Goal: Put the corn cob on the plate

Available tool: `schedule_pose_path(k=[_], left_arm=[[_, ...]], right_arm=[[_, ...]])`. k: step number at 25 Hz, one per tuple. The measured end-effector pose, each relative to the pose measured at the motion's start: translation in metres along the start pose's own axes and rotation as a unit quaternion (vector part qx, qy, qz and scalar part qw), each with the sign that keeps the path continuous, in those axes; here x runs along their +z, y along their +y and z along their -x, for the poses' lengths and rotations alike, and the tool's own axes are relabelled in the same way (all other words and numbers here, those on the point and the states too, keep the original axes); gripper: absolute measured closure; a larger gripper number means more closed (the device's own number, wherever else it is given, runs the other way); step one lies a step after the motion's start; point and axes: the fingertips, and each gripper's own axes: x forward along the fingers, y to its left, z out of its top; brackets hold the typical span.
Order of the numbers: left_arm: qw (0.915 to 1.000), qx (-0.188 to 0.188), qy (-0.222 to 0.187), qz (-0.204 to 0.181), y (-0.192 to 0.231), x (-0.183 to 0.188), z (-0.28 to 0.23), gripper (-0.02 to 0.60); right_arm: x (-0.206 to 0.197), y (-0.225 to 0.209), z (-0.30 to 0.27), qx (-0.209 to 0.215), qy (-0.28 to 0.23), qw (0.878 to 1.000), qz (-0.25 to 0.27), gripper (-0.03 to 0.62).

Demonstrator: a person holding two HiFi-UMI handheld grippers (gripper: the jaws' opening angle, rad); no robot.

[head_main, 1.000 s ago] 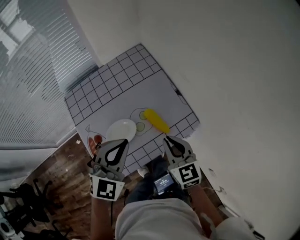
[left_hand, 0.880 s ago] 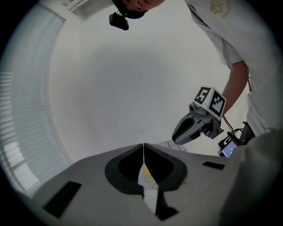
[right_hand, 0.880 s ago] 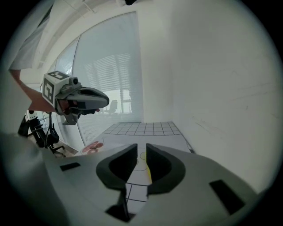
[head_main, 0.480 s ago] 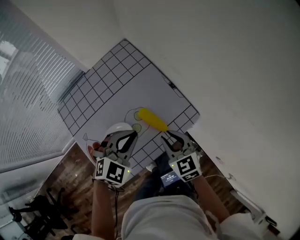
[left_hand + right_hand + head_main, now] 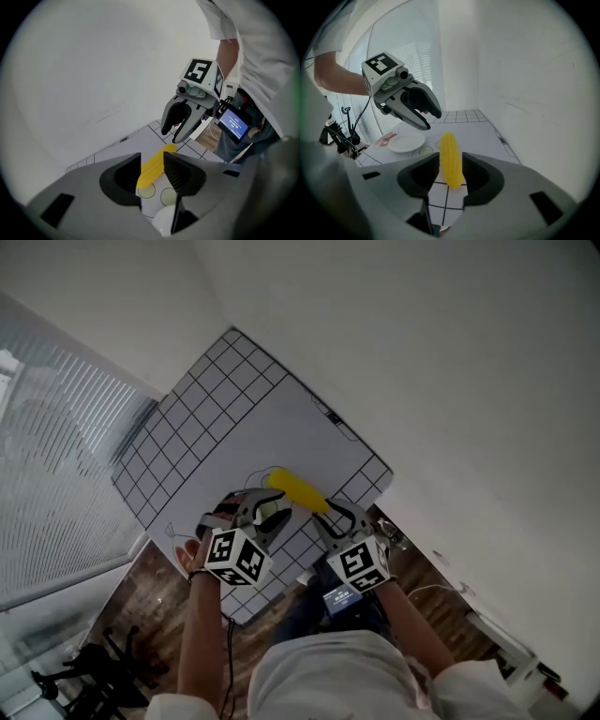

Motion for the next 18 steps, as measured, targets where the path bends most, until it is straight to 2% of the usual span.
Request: schedule_pose_path(k=[2,4,8,12,15,18], left_arm=[[0.9992,-0.03,0.02,-0.018,-0.005,-0.009,-0.01,0.374],[0.997,-0.055,0.042,-0.036,-0.007,-0.019,-0.017,0.344],[0.9917,-0.084,0.073,-0.064,-0.004,-0.035,-0.03,0.328],[0.9864,-0.094,0.085,-0.104,0.004,-0.04,-0.046,0.296],[0.982,-0.113,0.094,-0.119,0.003,-0.042,-0.056,0.293],[0.9747,-0.141,0.111,-0.133,0.0,-0.048,-0.063,0.291]], right_arm=[[-0.006,0.001,-0.005,0.005,0.01,1.0,0.002,0.43],[-0.01,0.002,-0.013,0.01,0.021,1.0,0.004,0.414],[-0.013,0.0,-0.026,0.014,0.029,0.999,0.0,0.407],[-0.016,-0.004,-0.036,0.016,0.037,0.999,-0.003,0.382],[-0.022,-0.002,-0.041,0.026,0.053,0.998,0.003,0.349],[-0.026,0.0,-0.046,0.033,0.063,0.997,0.014,0.341]])
